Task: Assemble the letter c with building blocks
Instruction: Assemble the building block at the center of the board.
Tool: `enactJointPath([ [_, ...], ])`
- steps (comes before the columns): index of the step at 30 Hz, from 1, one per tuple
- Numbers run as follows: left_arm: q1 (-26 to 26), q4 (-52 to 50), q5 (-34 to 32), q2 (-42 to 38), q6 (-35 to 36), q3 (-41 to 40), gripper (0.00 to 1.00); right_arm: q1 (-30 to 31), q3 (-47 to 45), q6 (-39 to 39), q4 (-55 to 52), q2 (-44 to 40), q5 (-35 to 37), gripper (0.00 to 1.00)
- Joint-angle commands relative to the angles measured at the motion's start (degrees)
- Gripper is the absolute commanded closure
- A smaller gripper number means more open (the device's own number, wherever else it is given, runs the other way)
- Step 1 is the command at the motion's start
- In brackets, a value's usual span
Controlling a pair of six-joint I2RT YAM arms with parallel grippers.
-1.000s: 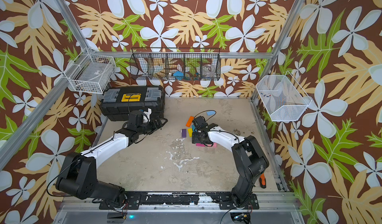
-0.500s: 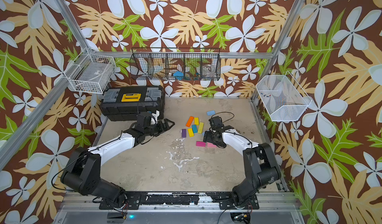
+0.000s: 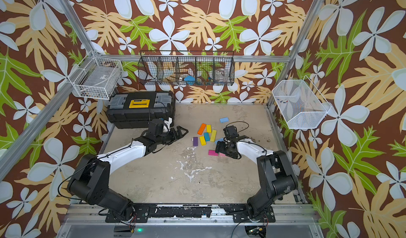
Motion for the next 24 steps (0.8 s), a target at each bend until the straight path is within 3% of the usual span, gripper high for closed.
enactJointPath([
  [1,-0.03,1.13,-0.15,-0.02,0.03,0.13,0.0,-0.07,0.24,0.77,1.11,0.14,-0.65,0.1],
  [24,-0.03,1.59,0.02,0.05,-0.23,-0.23,0.0,-0.02,2.44,0.25,1.64,2.83,-2.23,0.1],
])
